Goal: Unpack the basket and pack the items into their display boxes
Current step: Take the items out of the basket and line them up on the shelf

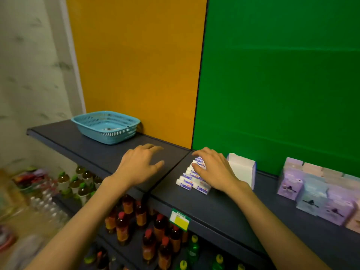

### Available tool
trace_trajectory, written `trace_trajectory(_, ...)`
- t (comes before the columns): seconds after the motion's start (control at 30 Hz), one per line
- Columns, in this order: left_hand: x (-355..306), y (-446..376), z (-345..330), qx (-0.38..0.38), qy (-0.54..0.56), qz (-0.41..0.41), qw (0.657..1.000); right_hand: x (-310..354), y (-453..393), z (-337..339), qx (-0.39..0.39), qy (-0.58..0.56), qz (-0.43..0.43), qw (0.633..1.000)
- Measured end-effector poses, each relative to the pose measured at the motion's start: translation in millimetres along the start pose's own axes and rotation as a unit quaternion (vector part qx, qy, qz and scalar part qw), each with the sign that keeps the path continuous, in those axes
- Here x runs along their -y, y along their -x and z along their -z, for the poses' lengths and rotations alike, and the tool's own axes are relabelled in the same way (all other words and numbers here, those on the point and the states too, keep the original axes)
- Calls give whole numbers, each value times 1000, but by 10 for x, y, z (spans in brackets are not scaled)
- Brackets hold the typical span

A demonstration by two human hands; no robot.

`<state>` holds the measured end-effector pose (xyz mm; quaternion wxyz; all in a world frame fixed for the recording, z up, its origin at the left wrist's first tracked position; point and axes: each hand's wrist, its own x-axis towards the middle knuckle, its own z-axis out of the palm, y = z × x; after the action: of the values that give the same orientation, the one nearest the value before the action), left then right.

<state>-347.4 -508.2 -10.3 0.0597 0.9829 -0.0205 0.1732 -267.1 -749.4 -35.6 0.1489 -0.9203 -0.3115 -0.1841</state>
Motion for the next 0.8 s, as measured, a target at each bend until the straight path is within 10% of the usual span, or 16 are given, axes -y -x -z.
trace_trajectory(0.8,3460,-408,375,-62,-35,44,997,2244,-2516,-1334,-7,-9,47,999)
